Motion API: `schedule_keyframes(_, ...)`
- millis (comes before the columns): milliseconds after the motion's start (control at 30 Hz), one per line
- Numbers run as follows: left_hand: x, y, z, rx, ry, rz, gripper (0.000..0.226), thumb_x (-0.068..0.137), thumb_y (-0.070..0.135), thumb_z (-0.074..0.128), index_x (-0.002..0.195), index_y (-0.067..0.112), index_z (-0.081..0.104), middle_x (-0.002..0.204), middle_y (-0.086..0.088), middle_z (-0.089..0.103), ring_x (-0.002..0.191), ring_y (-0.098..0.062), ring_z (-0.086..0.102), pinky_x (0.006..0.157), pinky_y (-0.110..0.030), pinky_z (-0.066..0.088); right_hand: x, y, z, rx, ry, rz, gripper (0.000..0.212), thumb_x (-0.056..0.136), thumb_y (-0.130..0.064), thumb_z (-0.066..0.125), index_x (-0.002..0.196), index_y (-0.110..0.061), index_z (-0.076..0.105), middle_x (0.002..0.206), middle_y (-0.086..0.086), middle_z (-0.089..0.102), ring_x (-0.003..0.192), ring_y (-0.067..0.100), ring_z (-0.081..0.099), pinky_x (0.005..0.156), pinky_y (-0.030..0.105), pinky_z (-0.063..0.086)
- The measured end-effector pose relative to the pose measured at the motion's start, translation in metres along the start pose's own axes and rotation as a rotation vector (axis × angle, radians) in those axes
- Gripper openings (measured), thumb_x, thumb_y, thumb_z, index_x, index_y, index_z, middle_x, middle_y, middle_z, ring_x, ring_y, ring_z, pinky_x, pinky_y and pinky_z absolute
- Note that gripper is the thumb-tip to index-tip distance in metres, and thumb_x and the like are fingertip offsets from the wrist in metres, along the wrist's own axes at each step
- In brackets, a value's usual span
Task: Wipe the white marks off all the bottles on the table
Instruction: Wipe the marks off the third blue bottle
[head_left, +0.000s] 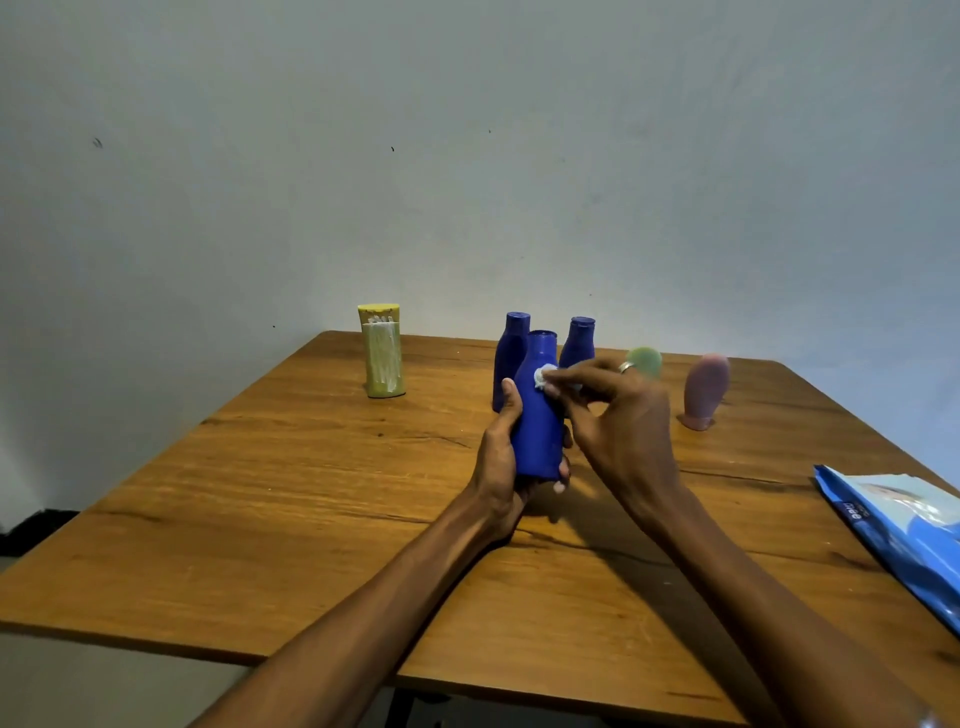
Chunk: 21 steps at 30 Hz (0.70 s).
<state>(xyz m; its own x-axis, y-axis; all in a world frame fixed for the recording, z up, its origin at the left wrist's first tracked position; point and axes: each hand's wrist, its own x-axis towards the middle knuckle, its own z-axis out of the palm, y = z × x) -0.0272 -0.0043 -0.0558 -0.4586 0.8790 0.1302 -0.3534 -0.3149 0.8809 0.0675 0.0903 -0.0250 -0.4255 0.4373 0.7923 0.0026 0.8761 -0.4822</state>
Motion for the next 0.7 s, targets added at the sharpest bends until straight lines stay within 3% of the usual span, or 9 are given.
schedule_keyframes(167,0.002,0.000,-0.003,-0.057,0.095,0.054,0.058,0.100,0.057,0.039,0.121,0.009,0.064,0.099,-0.010,0.074,0.086,-0.022,0.069,0.082,-0.041,0.055,-0.032,-0.004,0.001,-0.117,-0.106,-0.082,0.024,0.087,-0.019,0.075,0.110,-0.013,0.077,0.107,0.006,0.071,0.092,0.016,0.069,0.075,0.031,0.062)
schedule_keyframes(333,0.002,0.004,-0.006,-0.057,0.140,0.054,0.060,0.103,0.057,0.036,0.118,0.006,0.065,0.093,-0.011,0.072,0.079,-0.021,0.068,0.080,-0.039,0.054,-0.050,-0.007,-0.003,0.081,-0.187,0.058,0.020,0.084,-0.026,0.069,0.103,-0.025,0.074,0.110,-0.002,0.071,0.105,0.006,0.068,0.085,0.020,0.058)
schedule_keyframes(433,0.003,0.005,-0.007,-0.062,0.143,0.037,0.069,0.100,0.061,0.038,0.124,0.002,0.064,0.094,-0.015,0.069,0.082,-0.025,0.067,0.083,-0.045,0.053,-0.053,-0.009,-0.003,0.187,-0.156,0.295,0.021,0.086,-0.009,0.077,0.094,-0.028,0.076,0.101,-0.009,0.074,0.098,0.000,0.070,0.080,0.017,0.058)
schedule_keyframes(500,0.005,0.004,-0.008,-0.081,0.143,0.029,0.070,0.102,0.061,0.036,0.128,0.001,0.062,0.096,-0.016,0.069,0.085,-0.025,0.067,0.089,-0.047,0.053,-0.052,-0.011,-0.005,0.295,-0.141,0.518,0.017,0.087,-0.014,0.079,0.098,-0.027,0.076,0.099,-0.010,0.076,0.092,-0.001,0.071,0.070,0.016,0.058)
schedule_keyframes(567,0.006,0.004,-0.008,-0.105,0.131,0.025,0.070,0.103,0.059,0.035,0.133,0.001,0.059,0.097,-0.016,0.069,0.088,-0.024,0.067,0.090,-0.044,0.054,-0.047,-0.011,-0.009,0.485,-0.157,0.756,0.017,0.090,-0.017,0.076,0.107,-0.021,0.073,0.102,0.000,0.078,0.089,0.007,0.075,0.065,0.022,0.060)
schedule_keyframes(700,0.007,0.006,-0.010,-0.092,0.121,0.050,0.070,0.104,0.059,0.033,0.137,0.002,0.056,0.100,-0.015,0.070,0.091,-0.023,0.065,0.085,-0.038,0.053,-0.040,-0.017,-0.010,0.938,-0.184,1.166,0.016,0.098,-0.010,0.063,0.111,-0.004,0.070,0.099,0.017,0.078,0.092,0.027,0.078,0.077,0.032,0.064)
